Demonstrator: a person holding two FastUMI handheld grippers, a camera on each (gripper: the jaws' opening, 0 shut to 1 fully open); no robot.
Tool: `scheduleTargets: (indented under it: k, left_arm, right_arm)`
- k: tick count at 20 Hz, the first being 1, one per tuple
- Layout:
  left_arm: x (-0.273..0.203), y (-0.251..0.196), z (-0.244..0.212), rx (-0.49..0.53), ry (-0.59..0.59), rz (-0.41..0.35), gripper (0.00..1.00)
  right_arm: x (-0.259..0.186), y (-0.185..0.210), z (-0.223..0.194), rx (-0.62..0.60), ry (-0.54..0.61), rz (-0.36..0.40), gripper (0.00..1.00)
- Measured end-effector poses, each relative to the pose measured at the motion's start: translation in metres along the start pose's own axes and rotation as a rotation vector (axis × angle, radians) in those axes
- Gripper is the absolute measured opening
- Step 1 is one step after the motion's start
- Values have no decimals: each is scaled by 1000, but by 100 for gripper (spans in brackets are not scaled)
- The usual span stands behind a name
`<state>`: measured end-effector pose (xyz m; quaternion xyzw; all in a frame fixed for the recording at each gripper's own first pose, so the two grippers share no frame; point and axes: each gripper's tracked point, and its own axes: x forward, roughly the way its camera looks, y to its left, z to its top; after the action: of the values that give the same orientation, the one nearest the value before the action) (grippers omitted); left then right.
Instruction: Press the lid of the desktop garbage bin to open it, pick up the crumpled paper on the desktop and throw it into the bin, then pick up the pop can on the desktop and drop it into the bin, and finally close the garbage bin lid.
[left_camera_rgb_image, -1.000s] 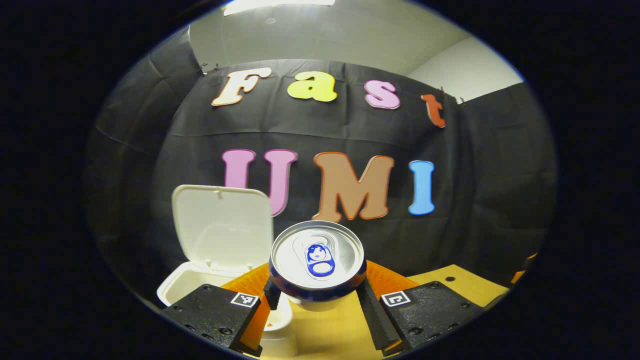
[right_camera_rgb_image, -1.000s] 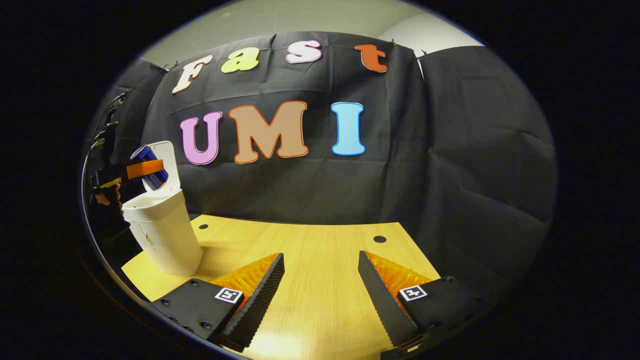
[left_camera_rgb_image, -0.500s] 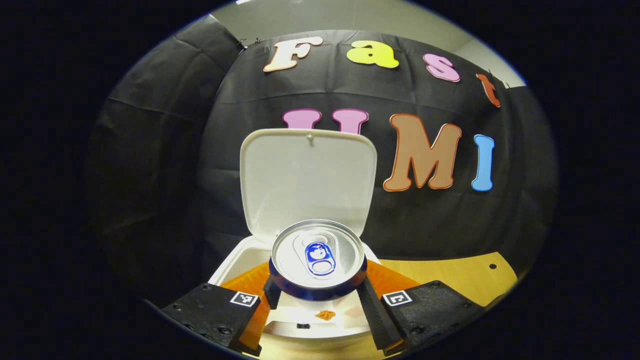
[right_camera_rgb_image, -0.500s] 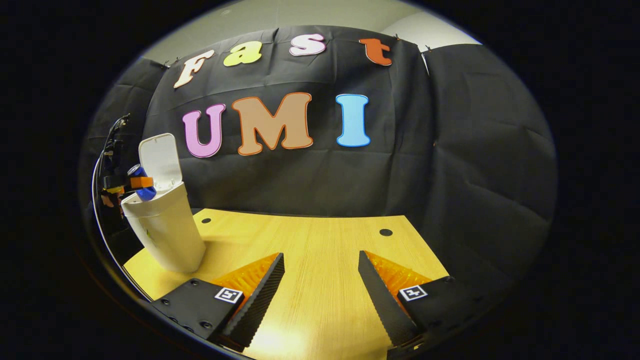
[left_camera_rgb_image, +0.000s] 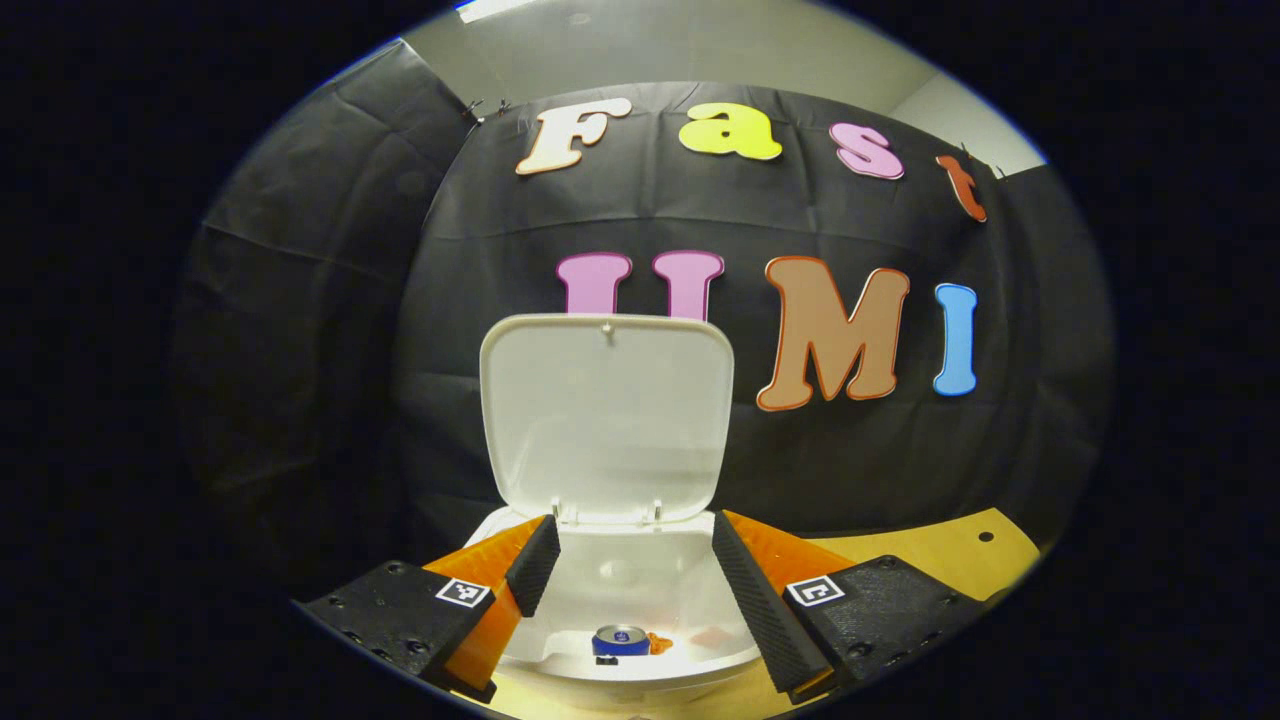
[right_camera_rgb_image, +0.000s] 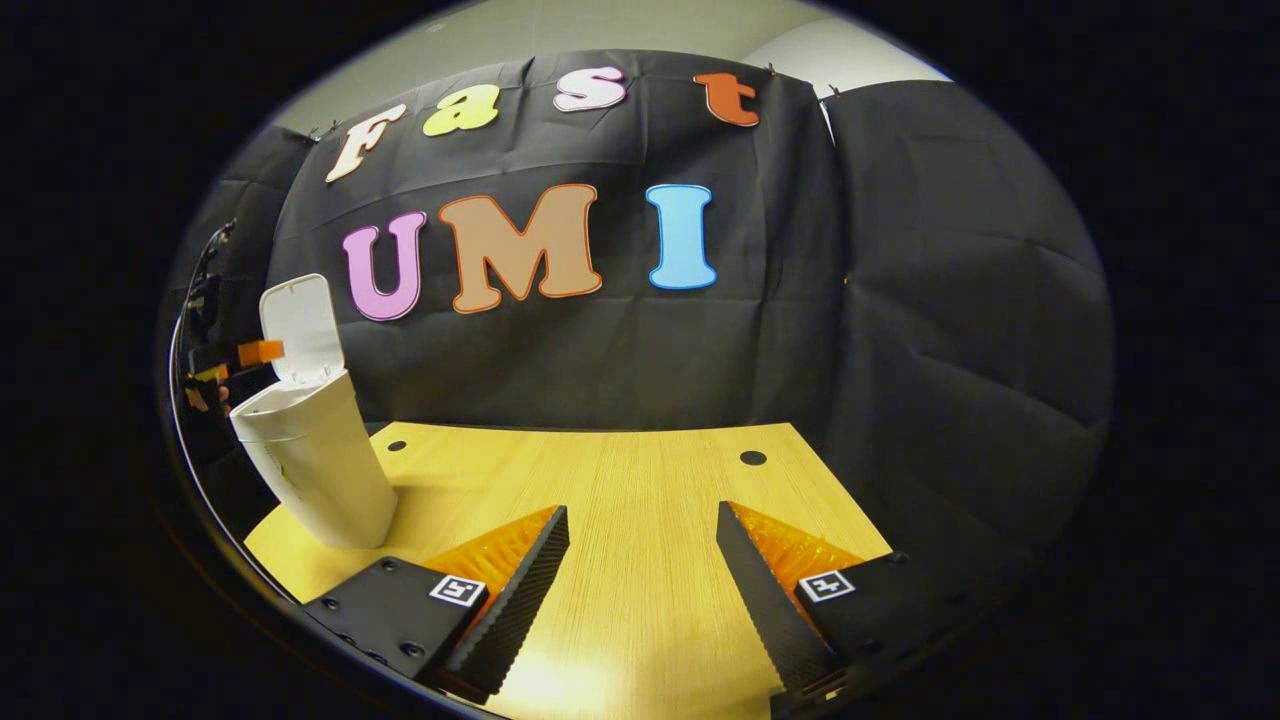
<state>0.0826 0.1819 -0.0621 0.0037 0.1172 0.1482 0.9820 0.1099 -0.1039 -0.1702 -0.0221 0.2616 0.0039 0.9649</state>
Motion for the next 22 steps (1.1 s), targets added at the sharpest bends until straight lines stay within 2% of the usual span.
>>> scheduleTargets:
  k: [3,7,9,12,15,16,18,19,21,22]
  left_arm:
    - [-1,2,52,-11,-61,1,91]
    - [14,9,109,-191,-100,-18,91]
    - [33,19,131,-200,-129,-16,91]
    - [67,23,139,-116,-98,-35,91]
    - [103,19,131,-124,-8,-71,91]
    - [115,20,127,-124,16,-71,91]
    - [135,29,118,-61,61,-39,89]
    - [141,31,112,-27,84,-32,92]
    - [149,27,96,3,143,-43,90]
    - [151,25,86,5,180,-43,92]
  right_arm:
    - [-1,1,-3,22,4,5,98]
    - [-2,0,-3,36,-5,-2,97]
    - [-5,-3,-8,39,-2,-11,97]
    - [-8,-9,-16,58,10,-29,97]
    - [-13,-11,-23,78,34,-45,98]
    - [-15,-11,-22,80,34,-50,98]
    - [-18,-13,-24,70,30,-65,98]
    - [-21,-14,-25,66,28,-72,98]
    - [-23,-17,-27,63,31,-80,98]
    - [-23,-18,-29,67,35,-83,94]
